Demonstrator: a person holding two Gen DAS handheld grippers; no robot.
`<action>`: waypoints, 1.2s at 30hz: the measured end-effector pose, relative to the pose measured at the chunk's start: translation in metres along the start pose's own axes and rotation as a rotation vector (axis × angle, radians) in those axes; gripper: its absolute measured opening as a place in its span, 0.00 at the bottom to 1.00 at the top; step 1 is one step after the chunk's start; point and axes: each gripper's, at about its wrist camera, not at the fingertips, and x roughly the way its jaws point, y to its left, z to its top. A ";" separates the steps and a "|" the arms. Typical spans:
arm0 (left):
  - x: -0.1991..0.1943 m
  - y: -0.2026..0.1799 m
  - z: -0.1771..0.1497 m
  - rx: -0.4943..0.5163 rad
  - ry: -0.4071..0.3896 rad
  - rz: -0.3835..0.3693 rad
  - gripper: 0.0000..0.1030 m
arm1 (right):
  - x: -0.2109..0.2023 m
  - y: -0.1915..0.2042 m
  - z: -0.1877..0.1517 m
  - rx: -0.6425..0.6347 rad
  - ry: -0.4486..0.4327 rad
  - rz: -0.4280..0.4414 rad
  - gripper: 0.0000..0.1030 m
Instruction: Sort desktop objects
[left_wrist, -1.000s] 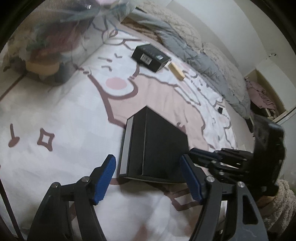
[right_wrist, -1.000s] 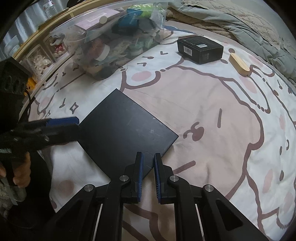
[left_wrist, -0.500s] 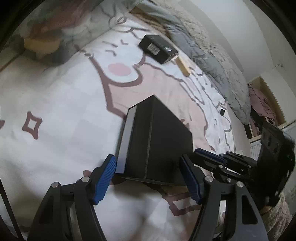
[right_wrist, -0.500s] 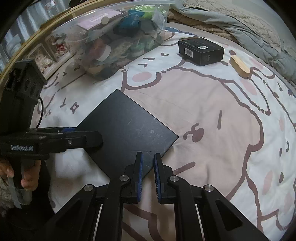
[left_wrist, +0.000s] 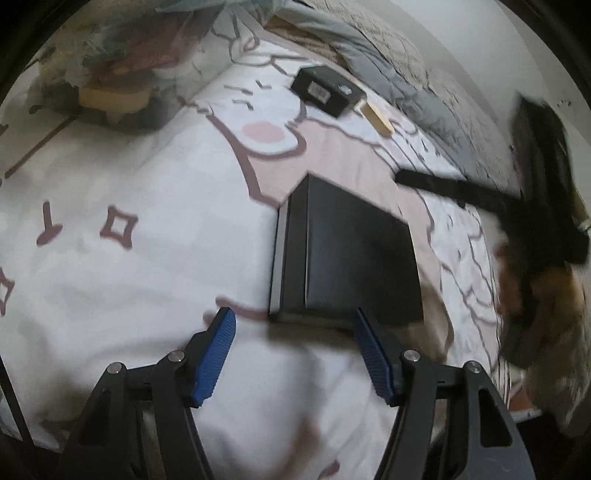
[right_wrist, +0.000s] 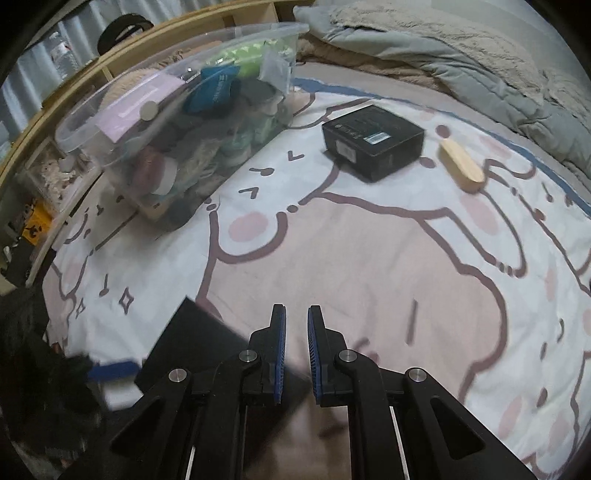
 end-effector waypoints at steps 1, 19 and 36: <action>0.000 0.000 -0.002 0.004 0.017 -0.009 0.63 | 0.005 0.002 0.004 -0.002 0.013 0.002 0.11; 0.028 -0.001 0.002 0.041 0.039 0.088 0.63 | 0.054 0.017 0.015 0.027 0.214 0.154 0.11; 0.036 -0.014 -0.008 0.165 0.056 0.192 0.63 | 0.003 0.034 0.004 0.023 0.171 0.224 0.11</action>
